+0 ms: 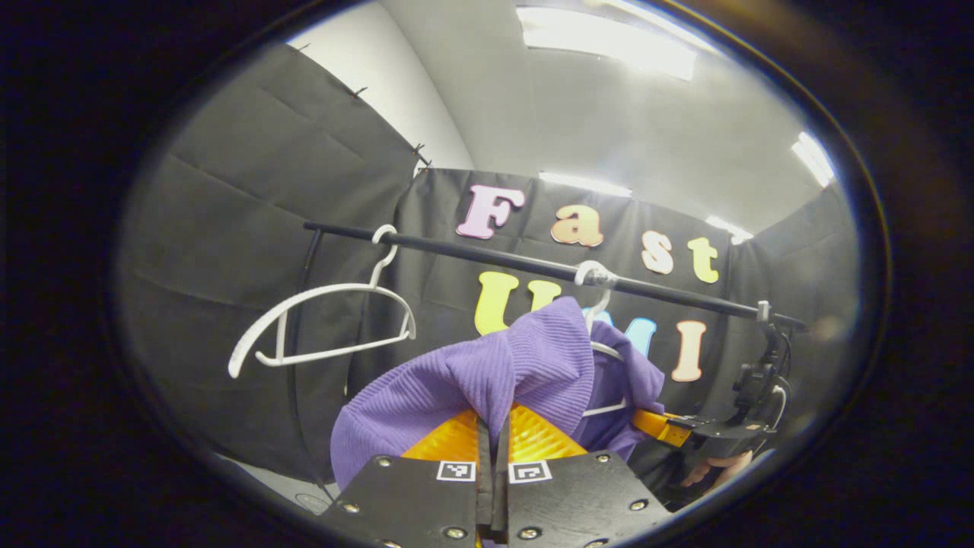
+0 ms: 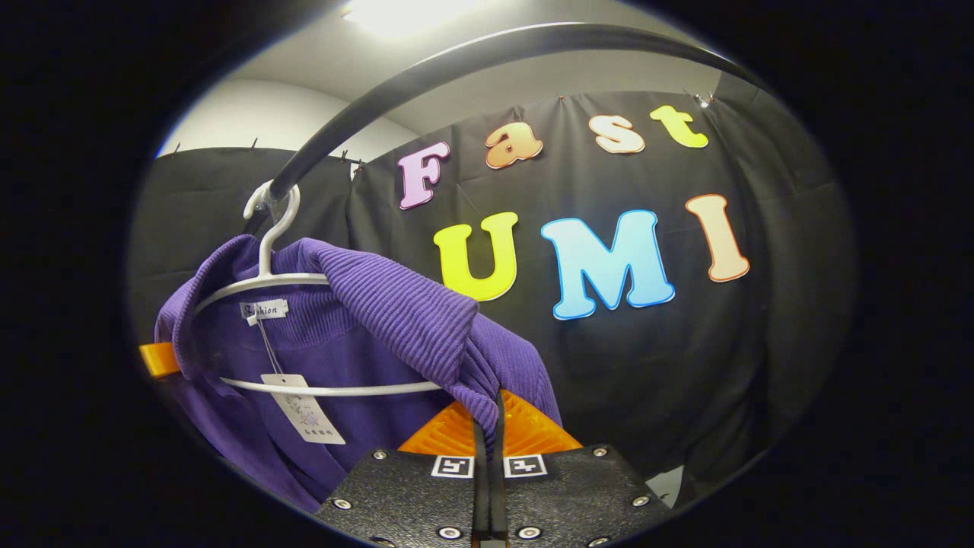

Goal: Grasp the clothes on the hanger with both hands and then place them into the laundry hamper below.

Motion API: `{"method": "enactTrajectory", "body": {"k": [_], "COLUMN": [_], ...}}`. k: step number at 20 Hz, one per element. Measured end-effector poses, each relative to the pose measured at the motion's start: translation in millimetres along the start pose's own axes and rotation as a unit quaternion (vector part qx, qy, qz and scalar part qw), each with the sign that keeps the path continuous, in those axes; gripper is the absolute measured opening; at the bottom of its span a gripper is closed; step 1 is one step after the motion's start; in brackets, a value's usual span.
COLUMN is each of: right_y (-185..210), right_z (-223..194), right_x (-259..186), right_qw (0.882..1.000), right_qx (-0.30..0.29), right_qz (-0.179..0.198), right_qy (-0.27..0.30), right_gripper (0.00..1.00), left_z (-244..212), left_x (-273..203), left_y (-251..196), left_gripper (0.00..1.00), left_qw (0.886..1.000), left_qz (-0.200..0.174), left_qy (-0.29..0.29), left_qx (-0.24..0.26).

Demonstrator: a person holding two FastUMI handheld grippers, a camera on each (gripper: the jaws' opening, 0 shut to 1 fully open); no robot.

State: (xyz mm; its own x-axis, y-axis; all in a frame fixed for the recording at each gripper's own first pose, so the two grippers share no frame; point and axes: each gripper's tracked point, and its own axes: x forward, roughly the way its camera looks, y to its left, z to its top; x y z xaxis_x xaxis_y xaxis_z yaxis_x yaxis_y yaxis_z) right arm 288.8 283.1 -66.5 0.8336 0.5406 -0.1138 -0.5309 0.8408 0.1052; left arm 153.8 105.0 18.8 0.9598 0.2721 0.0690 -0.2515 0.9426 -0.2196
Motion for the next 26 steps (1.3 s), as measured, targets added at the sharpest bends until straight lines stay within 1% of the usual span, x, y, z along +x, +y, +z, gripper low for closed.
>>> {"method": "enactTrajectory", "body": {"k": [1, 2, 3, 4, 5, 6, 9, 12, 18, 22, 23, 24, 25, 26], "right_y": [-1.4, -2.4, -1.5, -0.7, 0.7, 1.3, -1.9, 4.7, 34.9, 32.7, 31.7, 33.7, 37.2, 41.9], "right_z": [1.0, 2.8, 3.2, 4.8, 6.6, 8.1, 12.9, 21.3, 26.2, 33.0, 33.8, 34.6, 34.3, 33.4], "right_x": [0.0, -3.0, -9.3, -14.0, -19.7, -24.0, -25.4, -30.4, -37.9, -34.6, -34.2, -34.0, -32.9, -32.7], "right_qw": [1.0, 1.0, 1.0, 1.0, 0.999, 0.999, 0.999, 0.998, 0.998, 0.998, 0.998, 0.998, 0.998, 0.998], "right_qx": [-0.005, -0.007, -0.007, -0.009, -0.013, -0.014, -0.007, -0.011, -0.022, -0.018, -0.014, -0.006, 0.003, 0.007], "right_qz": [-0.007, -0.015, -0.021, -0.025, -0.03, -0.034, -0.047, -0.049, -0.043, -0.054, -0.055, -0.055, -0.052, -0.048], "right_qy": [-0.002, -0.003, -0.004, -0.007, -0.01, -0.011, -0.014, -0.022, -0.029, -0.036, -0.038, -0.038, -0.037, -0.037], "right_gripper": [0.0, 0.0, 0.0, 0.0, 0.0, 0.0, 0.0, 0.0, 0.0, 0.0, 0.0, 0.0, 0.0, 0.0], "left_z": [6.4, 11.3, 15.3, 20.9, 27.1, 30.3, 40.3, 52.6, 73.7, 88.4, 90.4, 91.0, 92.2, 94.7], "left_x": [-1.6, -3.6, -6.3, -8.2, -8.4, -8.2, -8.2, -10.2, -5.4, -7.7, -9.6, -8.5, -7.4, -5.7], "left_y": [3.5, 7.2, 9.2, 13.0, 18.2, 21.6, 32.7, 48.5, 88.1, 92.4, 93.5, 96.7, 104.2, 112.3], "left_gripper": [0.05, 0.05, 0.0, 0.05, 0.05, 0.01, 0.01, 0.01, 0.01, 0.0, 0.05, 0.05, 0.0, 0.05], "left_qw": [1.0, 1.0, 1.0, 1.0, 1.0, 1.0, 0.999, 0.999, 0.998, 0.998, 0.997, 0.997, 0.997, 0.997], "left_qz": [-0.004, -0.01, -0.016, -0.019, -0.019, -0.019, -0.026, -0.024, -0.011, -0.038, -0.044, -0.048, -0.047, -0.043], "left_qy": [-0.004, -0.005, -0.002, -0.005, -0.009, -0.011, -0.018, -0.03, -0.046, -0.035, -0.03, -0.026, -0.022, -0.019], "left_qx": [-0.001, -0.005, -0.013, -0.019, -0.02, -0.02, -0.025, -0.029, -0.048, -0.046, -0.05, -0.056, -0.058, -0.059]}}
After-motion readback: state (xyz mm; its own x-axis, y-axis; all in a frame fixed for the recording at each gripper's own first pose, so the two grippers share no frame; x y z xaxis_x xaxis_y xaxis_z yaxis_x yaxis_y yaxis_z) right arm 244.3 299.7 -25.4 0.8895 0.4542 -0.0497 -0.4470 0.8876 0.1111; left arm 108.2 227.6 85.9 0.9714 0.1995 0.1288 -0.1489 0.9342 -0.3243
